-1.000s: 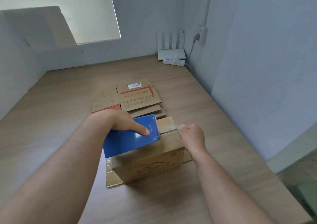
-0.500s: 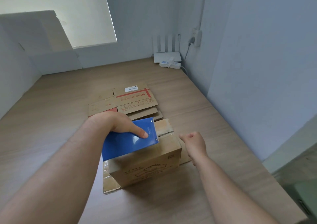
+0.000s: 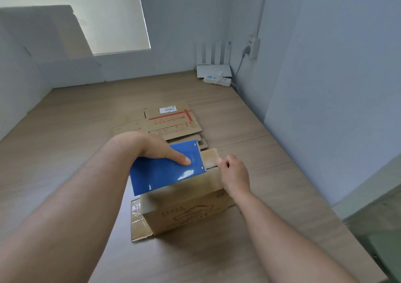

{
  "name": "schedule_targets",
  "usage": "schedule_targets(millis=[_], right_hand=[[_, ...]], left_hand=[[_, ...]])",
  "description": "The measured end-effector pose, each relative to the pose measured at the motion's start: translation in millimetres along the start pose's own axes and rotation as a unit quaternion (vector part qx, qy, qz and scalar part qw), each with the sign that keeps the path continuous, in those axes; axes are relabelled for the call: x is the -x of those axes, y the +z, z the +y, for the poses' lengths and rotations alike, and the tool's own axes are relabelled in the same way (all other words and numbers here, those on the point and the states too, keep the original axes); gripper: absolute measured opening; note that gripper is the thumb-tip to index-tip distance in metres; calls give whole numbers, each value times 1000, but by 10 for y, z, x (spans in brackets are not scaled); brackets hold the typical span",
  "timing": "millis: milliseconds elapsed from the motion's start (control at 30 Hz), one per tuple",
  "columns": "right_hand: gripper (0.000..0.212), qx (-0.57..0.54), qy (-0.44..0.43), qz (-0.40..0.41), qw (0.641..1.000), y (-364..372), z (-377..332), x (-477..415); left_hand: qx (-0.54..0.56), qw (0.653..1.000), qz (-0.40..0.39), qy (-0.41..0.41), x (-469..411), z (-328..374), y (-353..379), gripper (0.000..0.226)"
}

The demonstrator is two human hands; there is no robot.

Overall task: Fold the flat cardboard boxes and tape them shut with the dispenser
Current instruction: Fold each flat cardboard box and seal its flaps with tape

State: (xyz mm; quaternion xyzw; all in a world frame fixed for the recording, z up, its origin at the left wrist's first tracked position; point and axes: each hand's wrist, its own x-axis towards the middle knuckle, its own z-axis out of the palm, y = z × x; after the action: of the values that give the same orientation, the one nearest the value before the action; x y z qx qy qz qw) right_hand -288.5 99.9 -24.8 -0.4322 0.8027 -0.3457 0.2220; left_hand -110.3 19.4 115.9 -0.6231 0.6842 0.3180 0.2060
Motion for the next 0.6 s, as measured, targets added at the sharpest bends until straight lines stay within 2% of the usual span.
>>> schedule_targets(millis=[100,167,333,500,600], right_hand=[[39,9,-5,-2,1000,-18,-5,5],[39,0,-1,2,1000,-58,14,-20],[39,11,-30,-16,999,30,-65,41],[39,16,-32,-15,999,52,-107,36],[39,30,-40,-15,999,97,-132,37]], left_hand=[[-4,1000,-9,3,0,-107,-75,100],[-12,999,-27,-20,66,-270,-184,98],[67,995,-70,-38,222,-822,-331,85],[107,985,-92,-103,289,-1461,-296,89],[139,978,-112,-110,289,-1702,-187,89]])
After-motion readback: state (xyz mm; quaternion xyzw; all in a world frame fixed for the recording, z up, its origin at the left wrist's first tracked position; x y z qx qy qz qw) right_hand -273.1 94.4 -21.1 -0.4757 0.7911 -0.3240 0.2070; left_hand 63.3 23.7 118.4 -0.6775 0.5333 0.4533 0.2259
